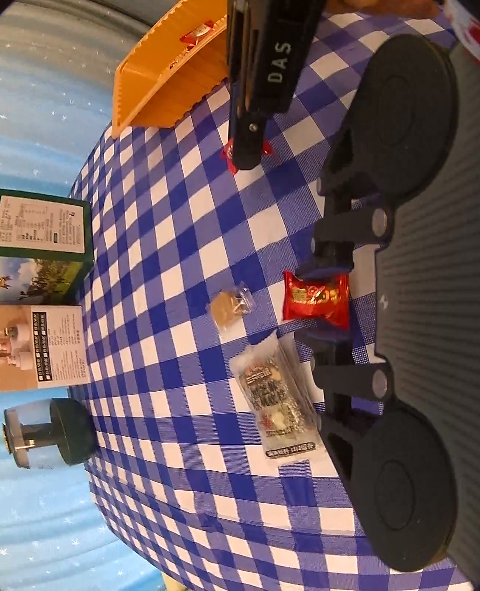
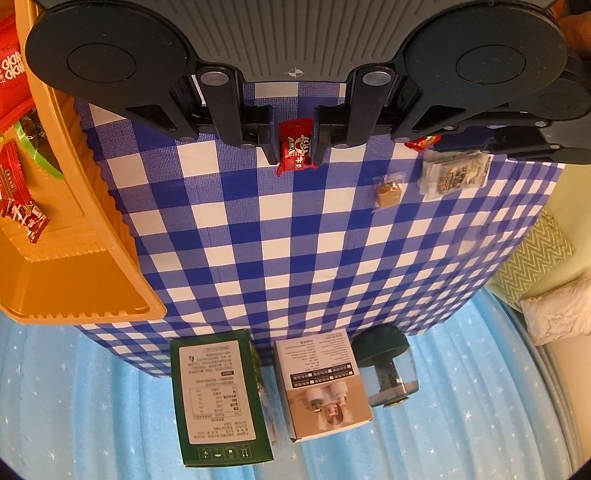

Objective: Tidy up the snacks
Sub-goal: 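Grasp a red wrapped candy with the right gripper while the left gripper grasps another red candy, then carry the red candy with the right gripper while the left gripper carries its red candy over the tray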

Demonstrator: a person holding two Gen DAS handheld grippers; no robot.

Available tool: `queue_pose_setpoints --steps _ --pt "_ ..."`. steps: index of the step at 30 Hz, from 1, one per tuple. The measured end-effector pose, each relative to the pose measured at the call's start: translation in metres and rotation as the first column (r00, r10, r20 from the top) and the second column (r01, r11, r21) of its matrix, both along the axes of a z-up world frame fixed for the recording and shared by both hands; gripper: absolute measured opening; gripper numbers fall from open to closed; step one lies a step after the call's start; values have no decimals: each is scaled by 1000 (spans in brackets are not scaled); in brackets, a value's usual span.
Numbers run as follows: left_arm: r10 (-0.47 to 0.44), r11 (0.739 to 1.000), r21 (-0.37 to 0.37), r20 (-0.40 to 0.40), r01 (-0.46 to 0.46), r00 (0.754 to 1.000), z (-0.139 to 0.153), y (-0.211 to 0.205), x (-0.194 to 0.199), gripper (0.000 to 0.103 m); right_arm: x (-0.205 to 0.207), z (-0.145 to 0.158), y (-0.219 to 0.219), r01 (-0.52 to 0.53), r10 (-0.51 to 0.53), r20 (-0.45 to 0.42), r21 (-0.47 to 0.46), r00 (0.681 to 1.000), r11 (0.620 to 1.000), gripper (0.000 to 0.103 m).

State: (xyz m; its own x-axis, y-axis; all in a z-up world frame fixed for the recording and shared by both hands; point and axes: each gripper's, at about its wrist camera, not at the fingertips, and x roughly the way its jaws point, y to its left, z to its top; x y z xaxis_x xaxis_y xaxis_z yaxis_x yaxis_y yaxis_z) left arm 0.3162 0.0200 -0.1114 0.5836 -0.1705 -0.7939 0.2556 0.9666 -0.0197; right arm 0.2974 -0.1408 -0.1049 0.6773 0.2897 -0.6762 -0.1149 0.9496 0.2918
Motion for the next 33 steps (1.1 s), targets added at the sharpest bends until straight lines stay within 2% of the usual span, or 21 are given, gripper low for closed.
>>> queue_pose_setpoints --steps 5,17,26,33 --pt "18 1000 -18 -7 -18 1000 3 0 0 19 0 1 2 -2 2 6 -1 1000 1000 17" --pt "30 994 -106 63 -23 998 37 -17 -6 19 -10 20 -10 16 -16 53 -6 998 1000 17" --pt "-16 986 -160 114 35 993 69 -52 -11 19 -23 46 -48 82 -80 112 -12 990 997 17" --pt "-72 976 -196 124 96 990 79 -88 -14 19 -35 64 -92 158 -155 130 -20 979 987 18"
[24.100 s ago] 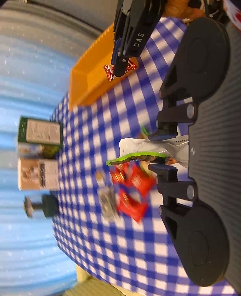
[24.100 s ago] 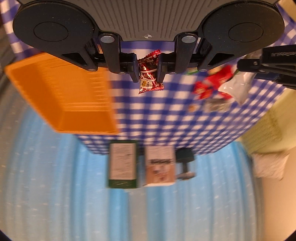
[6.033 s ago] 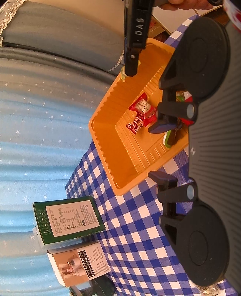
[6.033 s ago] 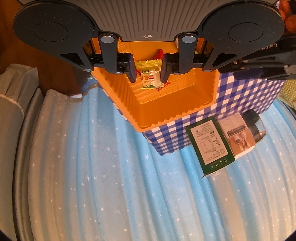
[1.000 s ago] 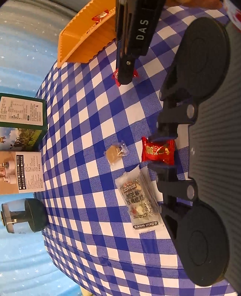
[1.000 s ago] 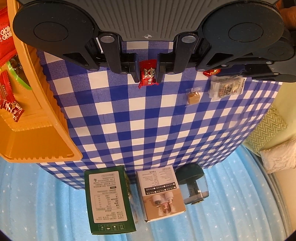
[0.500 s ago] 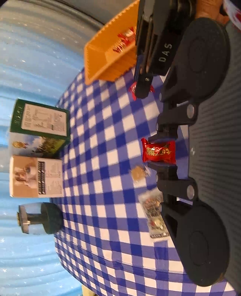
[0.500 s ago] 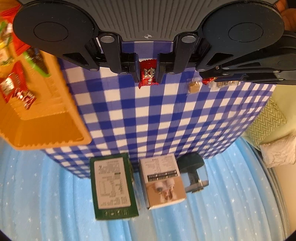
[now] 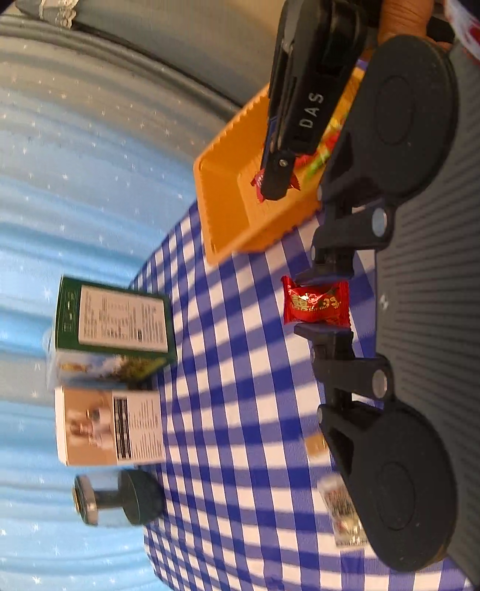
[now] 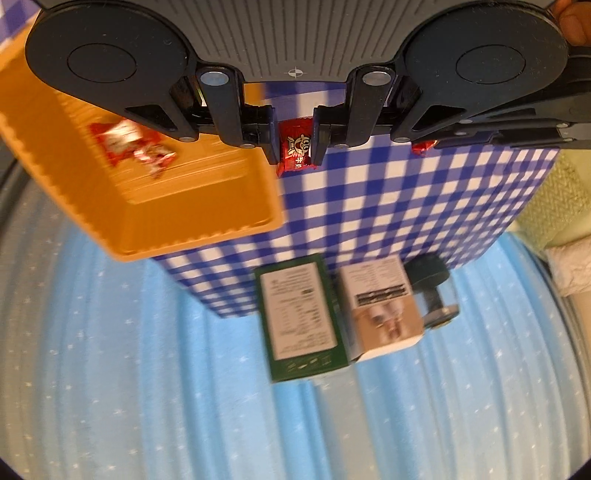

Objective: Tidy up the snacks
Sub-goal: 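Carry the red candy with the right gripper while the left gripper carries its red candy over the tray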

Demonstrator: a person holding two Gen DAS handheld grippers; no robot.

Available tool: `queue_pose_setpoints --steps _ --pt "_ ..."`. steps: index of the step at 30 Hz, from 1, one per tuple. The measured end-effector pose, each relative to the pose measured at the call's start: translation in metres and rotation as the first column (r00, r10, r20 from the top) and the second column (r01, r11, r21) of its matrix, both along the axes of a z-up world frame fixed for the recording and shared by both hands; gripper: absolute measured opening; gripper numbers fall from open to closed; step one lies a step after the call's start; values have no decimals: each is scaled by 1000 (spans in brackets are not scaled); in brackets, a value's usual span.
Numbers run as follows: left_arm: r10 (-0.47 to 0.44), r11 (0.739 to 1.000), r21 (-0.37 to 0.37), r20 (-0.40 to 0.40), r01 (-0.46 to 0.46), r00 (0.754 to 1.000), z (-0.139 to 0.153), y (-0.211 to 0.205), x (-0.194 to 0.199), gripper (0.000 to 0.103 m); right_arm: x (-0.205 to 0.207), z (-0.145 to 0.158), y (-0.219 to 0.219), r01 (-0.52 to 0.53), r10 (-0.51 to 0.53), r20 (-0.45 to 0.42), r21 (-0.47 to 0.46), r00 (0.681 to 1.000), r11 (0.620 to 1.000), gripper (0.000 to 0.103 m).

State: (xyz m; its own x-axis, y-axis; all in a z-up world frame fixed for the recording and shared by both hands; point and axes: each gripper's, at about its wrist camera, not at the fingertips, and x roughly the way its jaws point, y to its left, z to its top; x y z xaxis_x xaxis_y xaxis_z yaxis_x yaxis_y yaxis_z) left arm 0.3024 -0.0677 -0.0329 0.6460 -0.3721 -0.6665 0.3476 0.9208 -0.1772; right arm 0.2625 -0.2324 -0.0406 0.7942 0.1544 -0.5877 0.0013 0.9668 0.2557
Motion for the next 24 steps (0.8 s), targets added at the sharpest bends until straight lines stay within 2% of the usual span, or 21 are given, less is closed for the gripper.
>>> queue_pose_setpoints --steps 16,24 --pt "-157 985 -68 22 158 987 9 -82 -14 19 -40 16 -104 208 -208 7 -10 978 978 18" --pt "-222 973 -56 44 224 974 8 -115 -14 19 -46 2 -135 289 -288 -54 22 956 957 18"
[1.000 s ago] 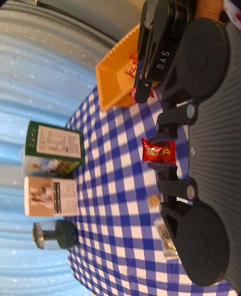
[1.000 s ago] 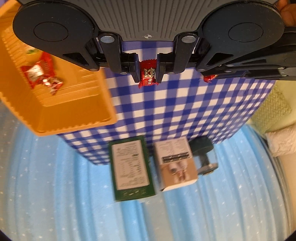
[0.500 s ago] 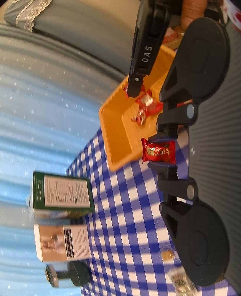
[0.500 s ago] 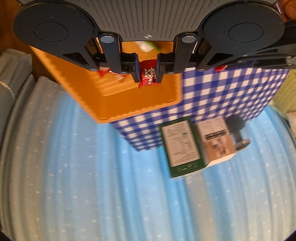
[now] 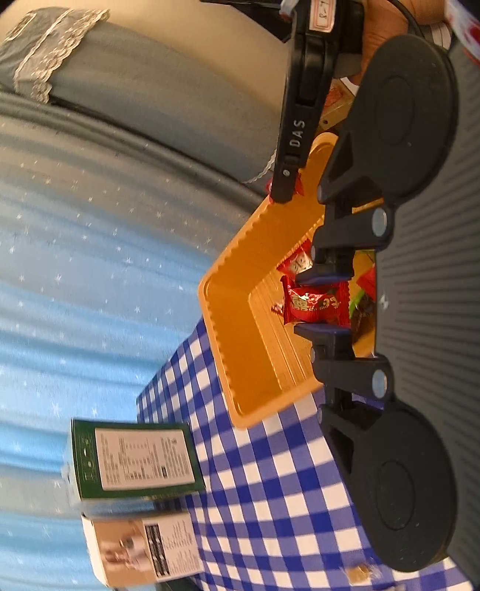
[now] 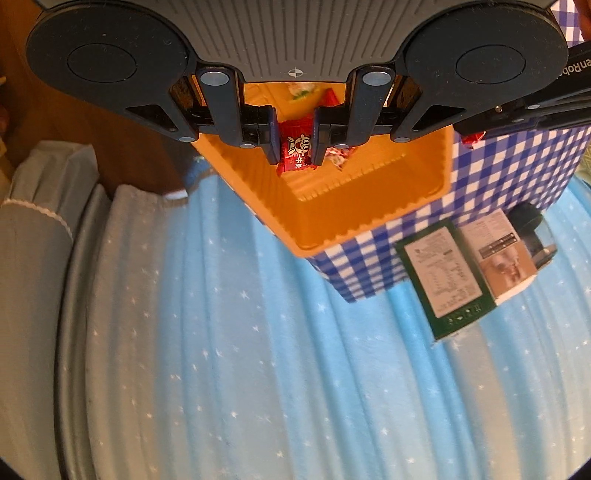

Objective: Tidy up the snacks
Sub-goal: 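Carry the red candy with the right gripper while the left gripper carries its red candy over the tray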

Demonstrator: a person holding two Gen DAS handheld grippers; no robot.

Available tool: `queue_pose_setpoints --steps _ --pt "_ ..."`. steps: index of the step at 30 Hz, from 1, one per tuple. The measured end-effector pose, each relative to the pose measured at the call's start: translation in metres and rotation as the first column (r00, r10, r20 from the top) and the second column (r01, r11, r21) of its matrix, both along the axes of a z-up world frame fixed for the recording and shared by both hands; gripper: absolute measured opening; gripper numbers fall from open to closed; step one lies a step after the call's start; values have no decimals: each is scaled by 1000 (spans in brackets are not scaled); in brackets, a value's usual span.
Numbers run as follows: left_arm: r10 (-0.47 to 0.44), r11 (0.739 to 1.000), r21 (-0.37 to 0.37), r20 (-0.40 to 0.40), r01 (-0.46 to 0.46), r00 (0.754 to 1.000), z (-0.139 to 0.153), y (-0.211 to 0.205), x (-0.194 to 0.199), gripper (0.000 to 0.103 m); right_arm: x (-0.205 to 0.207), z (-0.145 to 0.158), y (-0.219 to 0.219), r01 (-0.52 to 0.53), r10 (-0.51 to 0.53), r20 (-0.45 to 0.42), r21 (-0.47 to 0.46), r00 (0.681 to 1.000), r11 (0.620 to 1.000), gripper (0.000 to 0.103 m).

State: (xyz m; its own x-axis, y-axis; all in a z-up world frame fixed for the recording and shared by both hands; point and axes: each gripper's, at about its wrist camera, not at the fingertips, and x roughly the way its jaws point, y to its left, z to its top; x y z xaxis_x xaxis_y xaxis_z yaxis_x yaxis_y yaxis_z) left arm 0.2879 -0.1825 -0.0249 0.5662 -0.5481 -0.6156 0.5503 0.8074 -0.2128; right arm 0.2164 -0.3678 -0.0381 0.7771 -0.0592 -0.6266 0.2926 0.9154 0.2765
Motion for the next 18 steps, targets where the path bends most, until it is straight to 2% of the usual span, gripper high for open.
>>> queue_pose_setpoints --steps 18 --pt "-18 1000 17 -31 18 999 -18 -21 29 19 11 -12 5 -40 39 -44 -11 998 999 18"
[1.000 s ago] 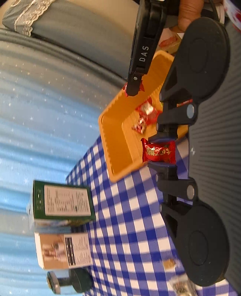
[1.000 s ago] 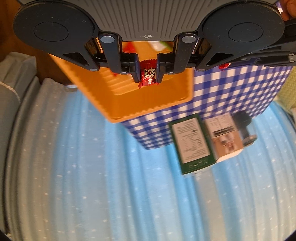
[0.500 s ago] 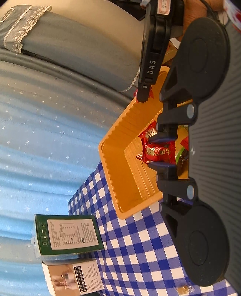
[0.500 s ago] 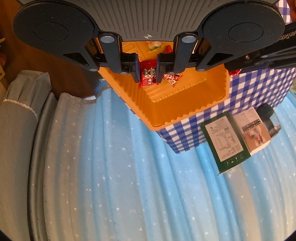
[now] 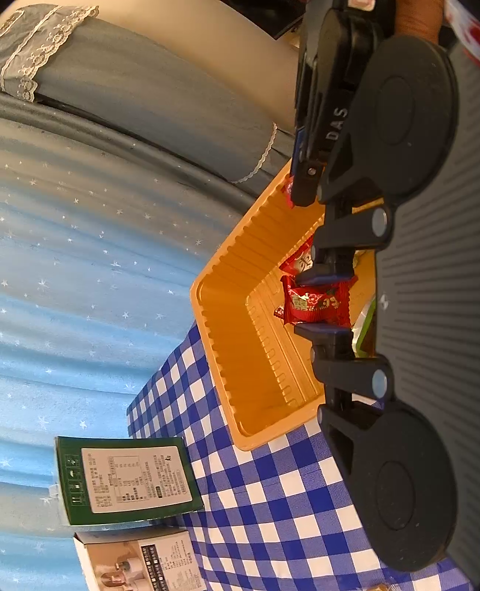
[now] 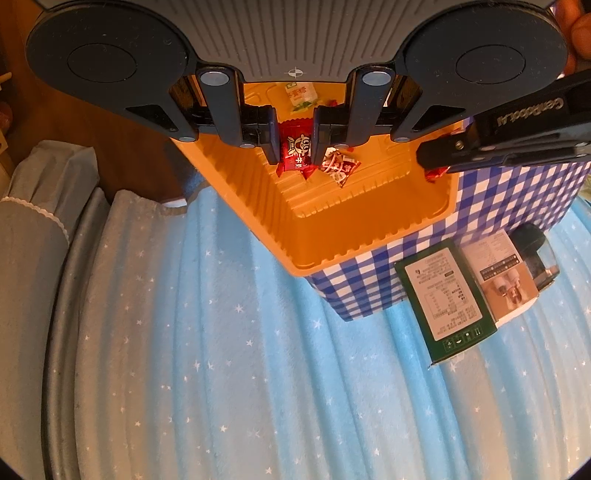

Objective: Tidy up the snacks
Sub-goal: 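Carry the red candy with the right gripper while the left gripper carries its red candy over the tray, then open the left gripper to drop its red candy while the right gripper drops its candy into the tray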

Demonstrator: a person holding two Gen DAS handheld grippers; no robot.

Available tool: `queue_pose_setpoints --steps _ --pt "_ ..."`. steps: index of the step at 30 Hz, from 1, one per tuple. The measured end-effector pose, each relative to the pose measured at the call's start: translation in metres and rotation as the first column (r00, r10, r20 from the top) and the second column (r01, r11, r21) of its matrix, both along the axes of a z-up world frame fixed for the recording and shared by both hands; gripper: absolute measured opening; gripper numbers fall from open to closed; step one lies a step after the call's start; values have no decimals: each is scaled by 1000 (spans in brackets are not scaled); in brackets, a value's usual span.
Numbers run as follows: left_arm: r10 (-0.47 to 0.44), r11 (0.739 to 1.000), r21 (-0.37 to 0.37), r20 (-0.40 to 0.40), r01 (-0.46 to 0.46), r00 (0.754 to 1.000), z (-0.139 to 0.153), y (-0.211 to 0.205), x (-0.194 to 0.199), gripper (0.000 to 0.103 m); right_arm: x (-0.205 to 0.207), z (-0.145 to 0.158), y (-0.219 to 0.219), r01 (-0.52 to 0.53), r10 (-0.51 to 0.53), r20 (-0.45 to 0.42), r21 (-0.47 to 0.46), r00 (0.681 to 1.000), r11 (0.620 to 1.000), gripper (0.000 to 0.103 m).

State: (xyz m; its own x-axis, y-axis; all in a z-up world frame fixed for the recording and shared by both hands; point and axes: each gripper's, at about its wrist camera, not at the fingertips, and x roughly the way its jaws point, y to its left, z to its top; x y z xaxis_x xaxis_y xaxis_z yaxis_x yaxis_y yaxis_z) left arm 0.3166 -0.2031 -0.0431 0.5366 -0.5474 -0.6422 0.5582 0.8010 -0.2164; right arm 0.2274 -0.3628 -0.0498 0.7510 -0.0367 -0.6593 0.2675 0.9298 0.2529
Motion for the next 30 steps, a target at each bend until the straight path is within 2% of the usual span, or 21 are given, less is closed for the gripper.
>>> queue_pose_setpoints --steps 12,14,15,21,25,30 --pt "2 1000 9 -22 -2 1000 -13 -7 24 19 8 -5 2 -11 11 -1 9 1000 1000 18" --pt "10 1000 15 -29 -9 1000 -15 -7 27 33 10 -5 3 -15 15 1 11 1000 1000 18" --pt "15 1000 18 -28 -14 1000 -16 -6 28 35 10 -5 3 -16 16 2 11 1000 1000 18" --pt "49 998 30 -15 -49 999 -14 6 30 38 12 -5 5 -17 16 2 24 1000 1000 18" --pt "67 997 44 15 -68 998 -5 15 28 46 12 -5 8 -23 23 1 25 1000 999 18" --pt "88 995 39 15 -89 996 0 27 28 47 12 -4 10 -27 27 7 31 1000 999 18"
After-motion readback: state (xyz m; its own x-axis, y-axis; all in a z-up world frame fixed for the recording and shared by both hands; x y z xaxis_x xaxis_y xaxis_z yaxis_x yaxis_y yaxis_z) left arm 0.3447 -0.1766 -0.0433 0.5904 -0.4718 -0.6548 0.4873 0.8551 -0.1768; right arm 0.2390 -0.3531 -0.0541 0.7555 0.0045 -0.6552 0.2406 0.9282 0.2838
